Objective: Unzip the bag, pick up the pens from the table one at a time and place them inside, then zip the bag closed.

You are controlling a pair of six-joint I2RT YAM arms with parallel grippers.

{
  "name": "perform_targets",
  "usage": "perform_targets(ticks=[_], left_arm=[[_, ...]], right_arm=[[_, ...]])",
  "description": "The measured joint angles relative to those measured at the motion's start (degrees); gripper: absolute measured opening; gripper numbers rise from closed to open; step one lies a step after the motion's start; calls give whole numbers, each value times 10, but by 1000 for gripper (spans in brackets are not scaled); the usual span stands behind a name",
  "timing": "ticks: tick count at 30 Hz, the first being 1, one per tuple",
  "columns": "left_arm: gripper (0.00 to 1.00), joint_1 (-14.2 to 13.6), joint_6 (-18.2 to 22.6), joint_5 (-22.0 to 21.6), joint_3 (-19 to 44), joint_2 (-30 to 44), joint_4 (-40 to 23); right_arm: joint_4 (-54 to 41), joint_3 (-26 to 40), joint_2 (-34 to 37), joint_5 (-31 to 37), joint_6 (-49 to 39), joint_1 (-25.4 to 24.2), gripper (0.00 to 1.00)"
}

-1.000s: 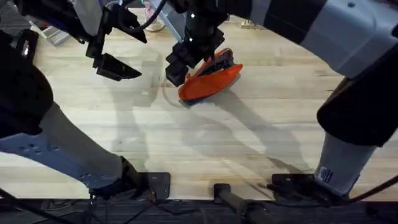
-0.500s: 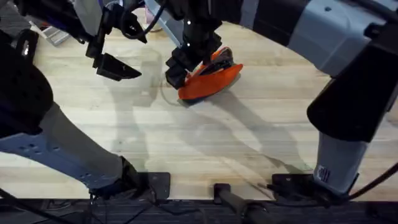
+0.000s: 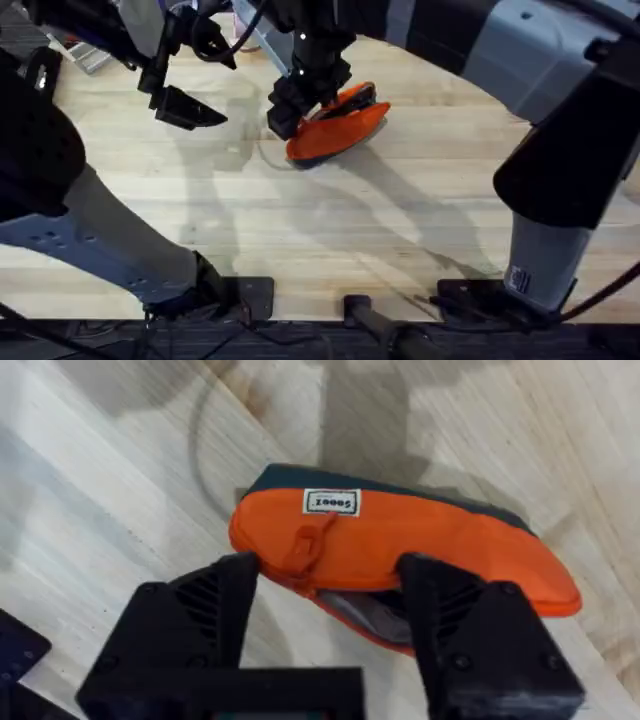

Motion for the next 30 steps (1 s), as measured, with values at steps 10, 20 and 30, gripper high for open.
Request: perform_targets(ticks=[10, 20, 30], left_arm=[[993, 0, 0, 0, 0, 0, 0], [994, 0, 0, 0, 0, 0, 0], [993, 0, 0, 0, 0, 0, 0]], right_arm=[[0, 0, 1, -4, 7, 0, 470], [2, 0, 3, -17, 7, 4, 35], [-1, 2, 3, -10, 10, 4, 30]])
